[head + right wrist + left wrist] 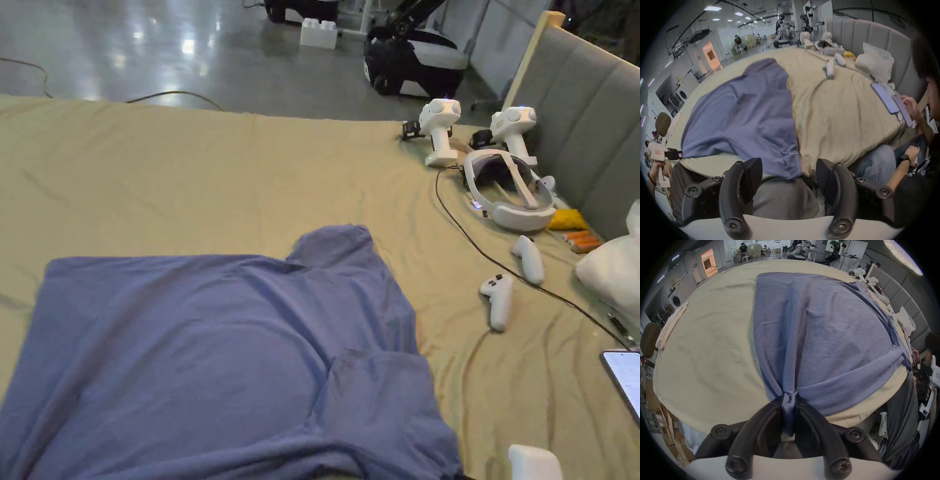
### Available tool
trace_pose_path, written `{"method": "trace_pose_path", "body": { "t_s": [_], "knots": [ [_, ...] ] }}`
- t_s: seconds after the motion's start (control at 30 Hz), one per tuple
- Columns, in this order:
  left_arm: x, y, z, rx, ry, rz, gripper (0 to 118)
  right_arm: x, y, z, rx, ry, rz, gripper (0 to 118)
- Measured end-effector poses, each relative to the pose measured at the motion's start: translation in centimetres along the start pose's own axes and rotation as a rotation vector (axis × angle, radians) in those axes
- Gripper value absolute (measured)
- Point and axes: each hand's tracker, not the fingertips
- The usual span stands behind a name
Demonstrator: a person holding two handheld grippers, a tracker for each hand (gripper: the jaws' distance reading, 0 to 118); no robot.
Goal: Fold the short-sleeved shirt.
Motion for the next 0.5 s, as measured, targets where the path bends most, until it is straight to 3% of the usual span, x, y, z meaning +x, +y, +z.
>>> {"method": "trace_pose_path", "body": {
  "t_s": [0.13, 0.2, 0.3, 0.33, 0.37, 0.5],
  "knots": [
    [0.1, 0.1, -0.1, 0.011, 0.002, 0.001, 14, 0.7, 0.4, -3.7, -0.096, -0.011, 0.008, 67],
    [0.2, 0.2, -0.1, 0.005, 0.006, -0.003, 14, 0.0, 0.7, -3.5, -0.084, -0.043, 0.087, 62],
    [0.9, 0.2, -0.3, 0.005, 0.024, -0.017, 14, -1.4, 1.0, -1.9, -0.089, -0.052, 0.154, 43],
    [1.0, 0.1, -0.2, 0.007, 0.031, -0.023, 14, -1.8, 0.9, -1.6, -0.084, -0.056, 0.172, 43],
    [1.1, 0.0, -0.2, 0.009, 0.036, -0.027, 14, -1.7, 0.6, -1.9, -0.072, -0.079, 0.193, 27],
    [1.4, -0.1, 0.0, 0.019, 0.047, -0.032, 14, -3.8, -0.1, -0.9, -0.063, -0.080, 0.231, 11]
  ]
}}
